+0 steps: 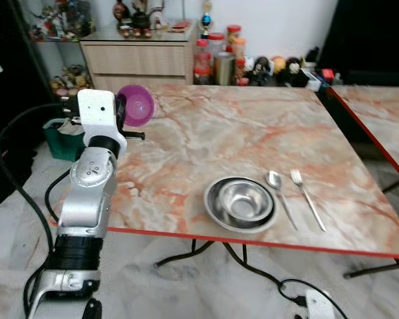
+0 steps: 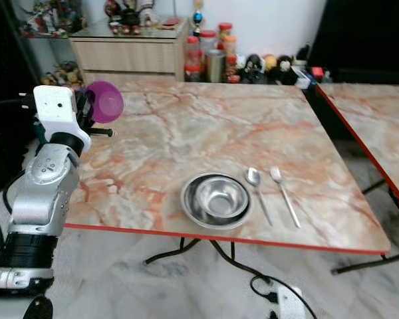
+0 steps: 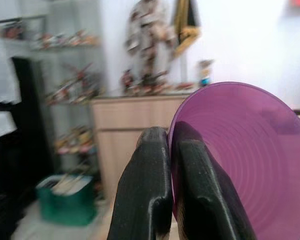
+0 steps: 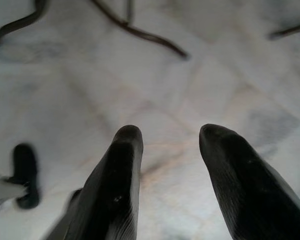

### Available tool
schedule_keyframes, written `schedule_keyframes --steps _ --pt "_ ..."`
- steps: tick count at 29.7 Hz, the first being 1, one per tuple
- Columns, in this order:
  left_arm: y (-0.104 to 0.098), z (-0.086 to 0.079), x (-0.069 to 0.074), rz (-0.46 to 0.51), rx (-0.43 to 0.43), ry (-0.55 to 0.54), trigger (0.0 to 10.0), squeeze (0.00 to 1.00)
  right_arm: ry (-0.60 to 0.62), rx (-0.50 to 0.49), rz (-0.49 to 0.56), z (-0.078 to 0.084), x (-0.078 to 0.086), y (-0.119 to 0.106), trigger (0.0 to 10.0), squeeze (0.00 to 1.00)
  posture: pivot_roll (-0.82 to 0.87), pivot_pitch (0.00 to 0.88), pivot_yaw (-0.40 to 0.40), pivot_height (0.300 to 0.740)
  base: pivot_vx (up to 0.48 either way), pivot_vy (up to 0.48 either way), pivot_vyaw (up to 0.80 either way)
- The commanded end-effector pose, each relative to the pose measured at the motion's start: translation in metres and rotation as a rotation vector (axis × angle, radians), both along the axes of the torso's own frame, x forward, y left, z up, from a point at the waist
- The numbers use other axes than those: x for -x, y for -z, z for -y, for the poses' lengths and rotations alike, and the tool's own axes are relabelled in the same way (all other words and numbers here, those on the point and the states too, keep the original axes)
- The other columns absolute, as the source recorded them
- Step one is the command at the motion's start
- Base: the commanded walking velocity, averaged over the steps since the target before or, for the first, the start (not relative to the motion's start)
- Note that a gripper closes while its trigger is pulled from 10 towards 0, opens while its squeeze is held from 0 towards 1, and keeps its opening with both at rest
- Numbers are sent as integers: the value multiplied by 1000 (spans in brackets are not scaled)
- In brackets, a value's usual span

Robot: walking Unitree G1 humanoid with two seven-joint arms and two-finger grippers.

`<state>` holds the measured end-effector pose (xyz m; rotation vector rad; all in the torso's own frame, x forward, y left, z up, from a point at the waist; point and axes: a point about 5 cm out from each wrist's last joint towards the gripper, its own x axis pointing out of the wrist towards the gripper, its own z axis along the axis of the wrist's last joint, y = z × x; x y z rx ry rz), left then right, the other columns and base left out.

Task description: Setting the table

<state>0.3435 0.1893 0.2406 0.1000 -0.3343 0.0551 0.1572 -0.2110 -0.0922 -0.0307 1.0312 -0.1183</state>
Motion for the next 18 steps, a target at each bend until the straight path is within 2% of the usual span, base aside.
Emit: schedule_keyframes --steps 1,7,18 --pt "-5 8 0 17 -6 25 10000 0 1 22 -12 8 1 -1 10000 0 73 0 -20 740 349 0 0" --pt "-5 12 0 16 -4 52 10000 0 25 12 -25 7 3 0 10000 0 68 0 -16 740 311 0 0" --pt "2 19 -4 -58 18 132 10000 0 78 -12 -36 6 5 2 10000 0 71 0 -4 740 0 0 0"
